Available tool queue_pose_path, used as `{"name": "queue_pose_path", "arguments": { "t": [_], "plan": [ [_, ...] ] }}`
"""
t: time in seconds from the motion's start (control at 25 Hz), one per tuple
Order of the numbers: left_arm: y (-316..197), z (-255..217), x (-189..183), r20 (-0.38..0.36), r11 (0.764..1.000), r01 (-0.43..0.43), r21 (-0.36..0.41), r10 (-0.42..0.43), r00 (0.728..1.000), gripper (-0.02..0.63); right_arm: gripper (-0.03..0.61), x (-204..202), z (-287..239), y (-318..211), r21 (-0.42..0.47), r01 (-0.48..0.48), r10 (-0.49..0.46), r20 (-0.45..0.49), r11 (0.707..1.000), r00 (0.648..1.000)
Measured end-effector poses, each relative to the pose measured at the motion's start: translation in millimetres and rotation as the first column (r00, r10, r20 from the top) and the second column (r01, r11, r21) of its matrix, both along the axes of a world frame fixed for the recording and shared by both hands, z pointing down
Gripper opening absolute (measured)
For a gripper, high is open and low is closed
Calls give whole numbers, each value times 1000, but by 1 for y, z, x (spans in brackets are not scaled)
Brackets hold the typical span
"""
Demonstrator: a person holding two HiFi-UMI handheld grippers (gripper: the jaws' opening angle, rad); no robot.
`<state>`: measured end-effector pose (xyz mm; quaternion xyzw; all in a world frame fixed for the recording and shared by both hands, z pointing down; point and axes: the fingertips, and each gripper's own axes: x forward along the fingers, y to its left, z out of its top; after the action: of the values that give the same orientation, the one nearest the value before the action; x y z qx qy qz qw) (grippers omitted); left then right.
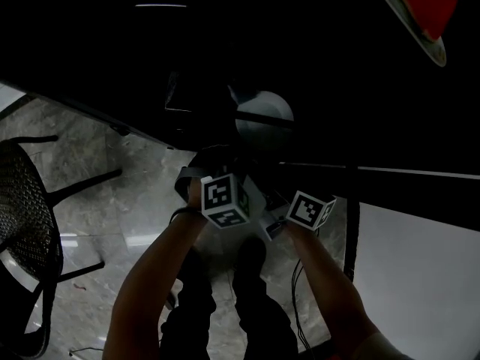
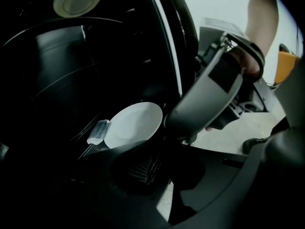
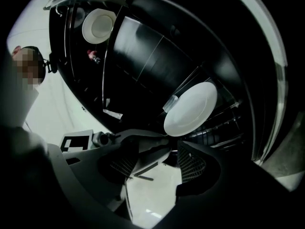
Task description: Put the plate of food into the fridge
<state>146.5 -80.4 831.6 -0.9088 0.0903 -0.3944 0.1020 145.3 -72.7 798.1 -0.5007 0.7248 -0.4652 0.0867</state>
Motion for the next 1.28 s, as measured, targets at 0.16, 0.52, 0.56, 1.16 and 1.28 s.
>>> {"name": "queue_pose_path", "arguments": {
  "t": [0.16, 0.52, 0.56, 1.16, 1.28],
  "plan": [
    [8, -4, 4, -31, 999, -30, 24, 31, 999, 55, 227, -7, -2, 10, -1, 36, -36, -40, 999, 999],
    [27, -18, 25, -37, 975, -156, 157, 163, 986, 41, 227, 1, -23, 18, 51, 82, -77, -98, 995, 992],
    [24, -19, 28, -45, 976, -147, 159, 156, 987, 41, 227, 3, -23, 18, 53, 69, -63, -104, 996, 993],
    [35, -1, 37, -25, 922, -274, 274, 291, 956, 41, 224, -17, -18, 40, 24, 405, -373, -345, 914, 862],
    [35, 1, 39, -29, 914, -287, 286, 308, 951, 38, 224, -19, -18, 38, 35, 448, -406, -365, 893, 838]
  ]
}}
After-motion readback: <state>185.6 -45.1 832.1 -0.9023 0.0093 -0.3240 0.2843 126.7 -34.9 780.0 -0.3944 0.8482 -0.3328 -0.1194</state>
